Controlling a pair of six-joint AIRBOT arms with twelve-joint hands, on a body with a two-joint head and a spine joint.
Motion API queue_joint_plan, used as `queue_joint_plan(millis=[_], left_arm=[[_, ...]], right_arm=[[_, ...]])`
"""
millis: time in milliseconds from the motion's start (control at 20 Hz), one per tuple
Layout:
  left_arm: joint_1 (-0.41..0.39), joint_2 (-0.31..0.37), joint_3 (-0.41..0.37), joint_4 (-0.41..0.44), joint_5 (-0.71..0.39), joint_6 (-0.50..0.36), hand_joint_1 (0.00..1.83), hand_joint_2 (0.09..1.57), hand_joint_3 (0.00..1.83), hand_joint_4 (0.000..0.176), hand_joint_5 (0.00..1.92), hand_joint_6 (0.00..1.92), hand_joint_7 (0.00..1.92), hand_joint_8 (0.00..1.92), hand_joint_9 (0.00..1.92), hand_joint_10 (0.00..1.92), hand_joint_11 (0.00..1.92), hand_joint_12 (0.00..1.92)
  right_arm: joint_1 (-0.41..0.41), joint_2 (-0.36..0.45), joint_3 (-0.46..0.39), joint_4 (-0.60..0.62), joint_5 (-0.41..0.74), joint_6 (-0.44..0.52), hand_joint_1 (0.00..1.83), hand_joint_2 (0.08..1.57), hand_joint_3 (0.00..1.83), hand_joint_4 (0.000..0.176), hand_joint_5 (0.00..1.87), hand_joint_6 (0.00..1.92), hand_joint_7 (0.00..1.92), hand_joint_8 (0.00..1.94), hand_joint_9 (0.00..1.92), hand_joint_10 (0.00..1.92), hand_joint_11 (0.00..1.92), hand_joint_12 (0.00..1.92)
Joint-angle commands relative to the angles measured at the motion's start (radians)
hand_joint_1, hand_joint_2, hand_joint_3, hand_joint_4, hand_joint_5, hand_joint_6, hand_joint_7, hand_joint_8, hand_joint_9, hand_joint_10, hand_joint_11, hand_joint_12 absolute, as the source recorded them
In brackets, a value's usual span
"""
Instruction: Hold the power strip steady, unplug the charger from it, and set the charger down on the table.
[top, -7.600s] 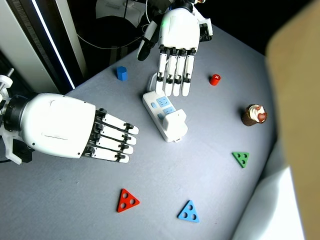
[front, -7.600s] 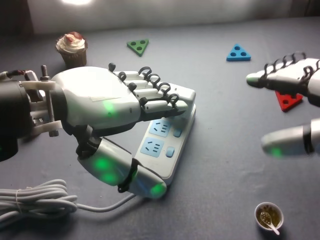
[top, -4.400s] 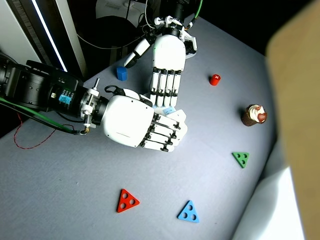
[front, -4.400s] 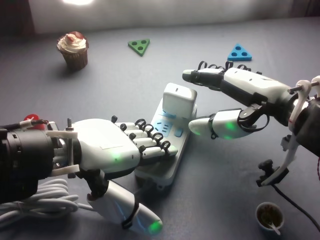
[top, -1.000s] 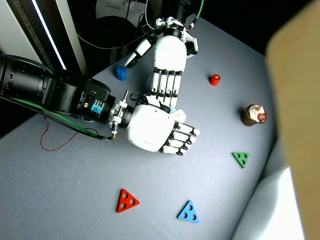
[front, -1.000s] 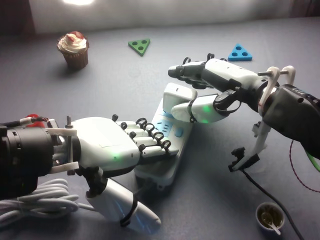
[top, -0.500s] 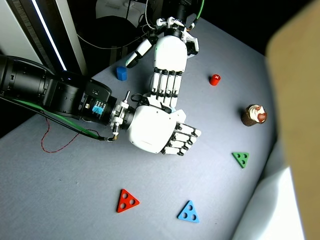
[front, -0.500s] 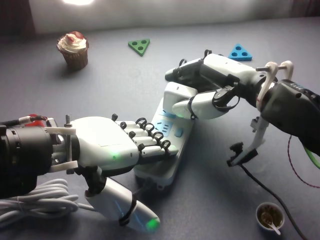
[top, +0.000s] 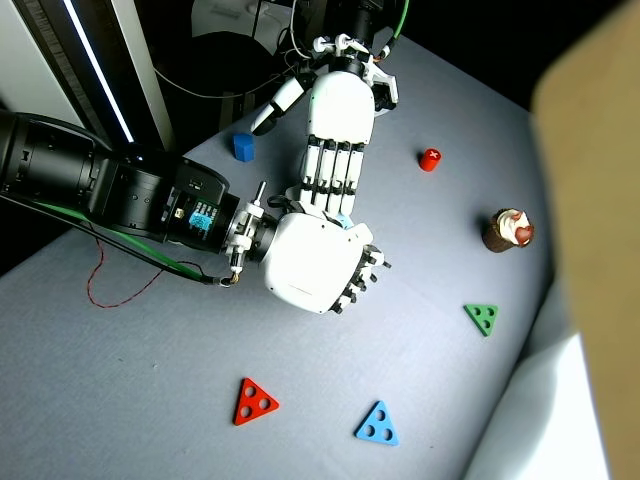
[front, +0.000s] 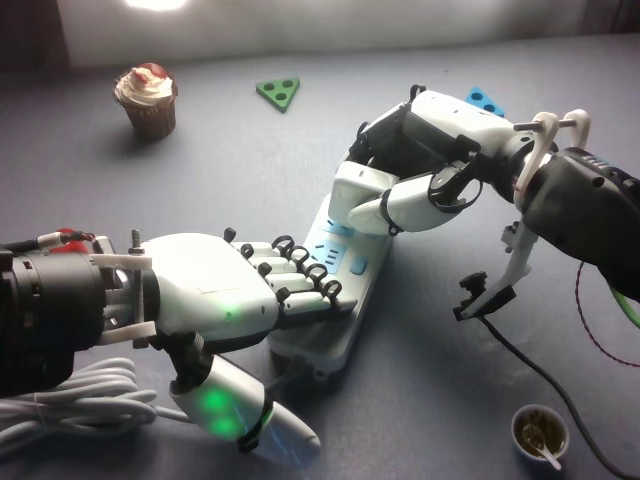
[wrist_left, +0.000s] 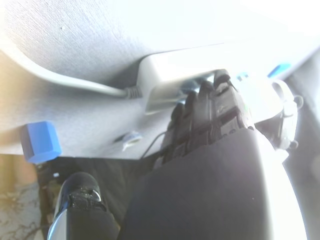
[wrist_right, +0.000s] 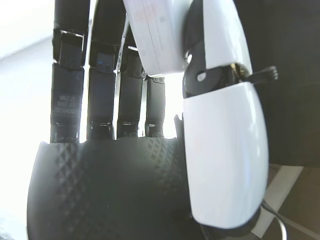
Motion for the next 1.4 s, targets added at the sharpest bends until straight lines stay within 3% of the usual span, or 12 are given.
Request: queue_joint_plan(millis=[0,750,1350], left_arm=[[0.003,-0.005,0.003,-0.004,-0.019,-0.004,0.00,0.95,0.00,0.000,0.00,0.00,0.00,0.00,0.00,0.00,0.00,0.00],[0.005,-0.005,0.004,-0.005,-0.020,-0.004,0.00,0.96,0.00,0.000,0.00,0.00,0.00,0.00,0.00,0.00,0.00,0.00],[0.002,-0.004,0.006,-0.006,-0.023,-0.004,0.00,0.96,0.00,0.000,0.00,0.00,0.00,0.00,0.00,0.00,0.00,0.00]], right_arm=[[0.012,0.014,-0.004,-0.032,0.077,0.018,1.39,1.06,0.00,0.000,0.96,0.89,1.15,0.60,1.11,0.96,1.01,0.70],[0.060,0.046,-0.002,-0.108,0.135,0.024,1.40,1.05,0.00,0.000,0.96,0.87,1.15,0.61,1.14,0.91,1.06,0.62],[0.054,0.172,-0.071,-0.144,0.120,0.036,1.39,1.06,0.00,0.000,0.95,0.87,1.15,0.62,1.12,0.95,1.07,0.58]])
